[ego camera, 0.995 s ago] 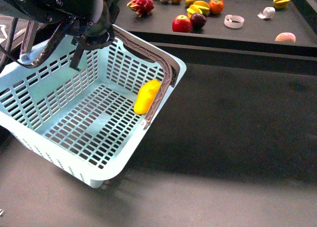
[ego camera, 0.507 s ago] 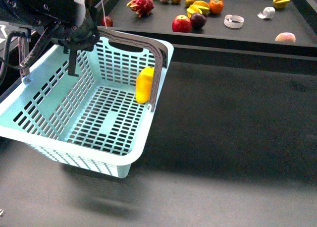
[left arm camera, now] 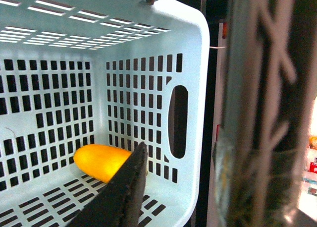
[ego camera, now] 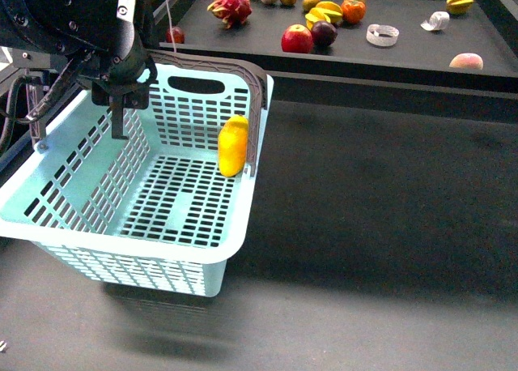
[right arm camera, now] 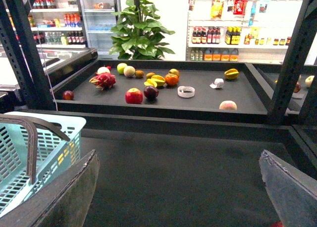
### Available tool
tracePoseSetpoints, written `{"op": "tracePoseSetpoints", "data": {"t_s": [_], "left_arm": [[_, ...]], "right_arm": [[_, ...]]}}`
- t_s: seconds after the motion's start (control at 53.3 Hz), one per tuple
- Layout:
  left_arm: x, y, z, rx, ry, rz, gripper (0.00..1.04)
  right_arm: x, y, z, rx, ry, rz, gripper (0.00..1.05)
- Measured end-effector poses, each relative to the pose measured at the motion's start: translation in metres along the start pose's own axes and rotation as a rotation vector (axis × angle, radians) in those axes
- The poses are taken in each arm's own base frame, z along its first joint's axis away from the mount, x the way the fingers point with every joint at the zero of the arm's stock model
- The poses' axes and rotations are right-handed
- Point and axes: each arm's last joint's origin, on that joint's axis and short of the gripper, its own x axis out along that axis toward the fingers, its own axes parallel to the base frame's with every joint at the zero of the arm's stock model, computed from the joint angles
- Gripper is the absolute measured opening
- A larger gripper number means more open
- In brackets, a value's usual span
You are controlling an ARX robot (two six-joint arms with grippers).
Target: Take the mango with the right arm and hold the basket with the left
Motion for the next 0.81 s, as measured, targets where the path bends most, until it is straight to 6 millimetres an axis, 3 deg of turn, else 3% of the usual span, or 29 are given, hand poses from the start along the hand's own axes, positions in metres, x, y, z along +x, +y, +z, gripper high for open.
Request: {"op": "tracePoseSetpoints", "data": {"t_s": [0.319,0.807], "left_arm": [[0.0,0.01,0.001,0.004,-0.009,0.056,0.98],[-0.001,0.013,0.003,-0.007,-0.009,0.062,0.96]], "right_arm": [[0.0,0.0,0.0,0.0,0.0,0.0,0.96],[0.0,0.0,0.0,0.0,0.0,0.0,0.96]]}}
